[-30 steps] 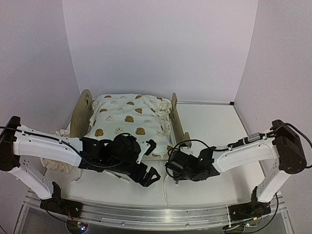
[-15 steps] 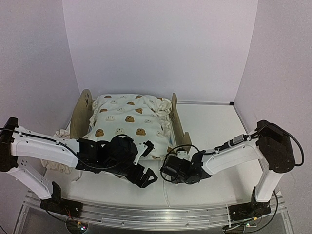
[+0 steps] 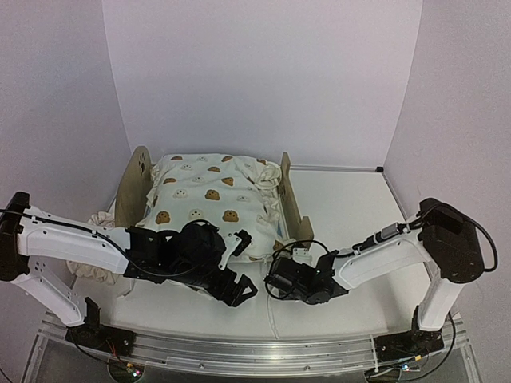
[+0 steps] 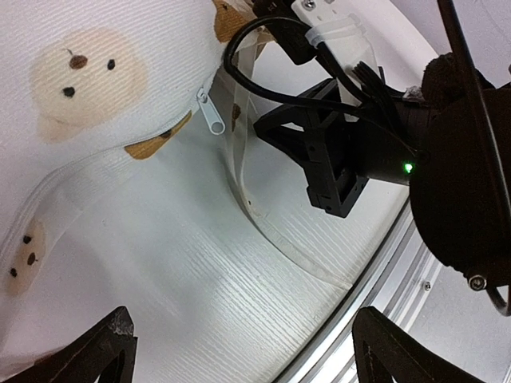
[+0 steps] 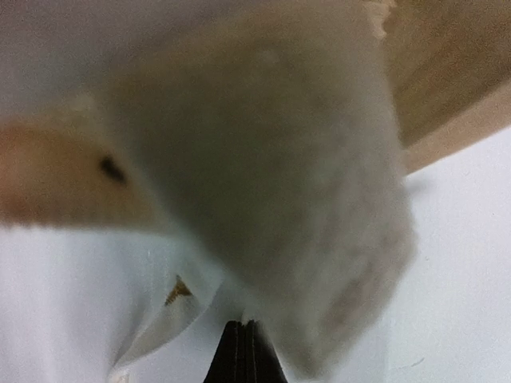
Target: Set up the pet bed
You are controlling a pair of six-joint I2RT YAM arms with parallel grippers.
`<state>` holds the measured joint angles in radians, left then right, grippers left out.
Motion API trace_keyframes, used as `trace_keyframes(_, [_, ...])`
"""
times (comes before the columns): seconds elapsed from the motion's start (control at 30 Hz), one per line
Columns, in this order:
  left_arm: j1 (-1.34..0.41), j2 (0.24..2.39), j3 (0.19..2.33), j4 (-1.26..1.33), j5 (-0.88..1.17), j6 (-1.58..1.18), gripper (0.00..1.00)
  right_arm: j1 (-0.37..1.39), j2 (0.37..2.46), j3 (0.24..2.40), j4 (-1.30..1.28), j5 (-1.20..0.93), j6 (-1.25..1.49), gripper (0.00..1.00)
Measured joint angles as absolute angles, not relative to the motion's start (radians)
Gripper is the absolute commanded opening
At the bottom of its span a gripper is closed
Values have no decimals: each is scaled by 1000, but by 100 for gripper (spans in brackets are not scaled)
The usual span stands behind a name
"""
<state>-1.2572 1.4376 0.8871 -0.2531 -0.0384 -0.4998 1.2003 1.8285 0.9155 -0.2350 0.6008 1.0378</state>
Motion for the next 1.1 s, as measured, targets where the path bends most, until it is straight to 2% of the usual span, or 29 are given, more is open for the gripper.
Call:
trace_keyframes(0.5, [-1234, 1553, 891, -253, -168, -525, 78, 1198, 1561, 687, -286, 515, 1016, 0])
trace_keyframes(0.77, [-1168, 1628, 904, -255, -249, -507, 74, 1198, 1459, 639, -286, 473, 996, 0])
trace_keyframes(1.1, [-1067, 1651, 936, -265, -208, -422, 72, 1200, 1418, 612, -274, 410, 983, 0])
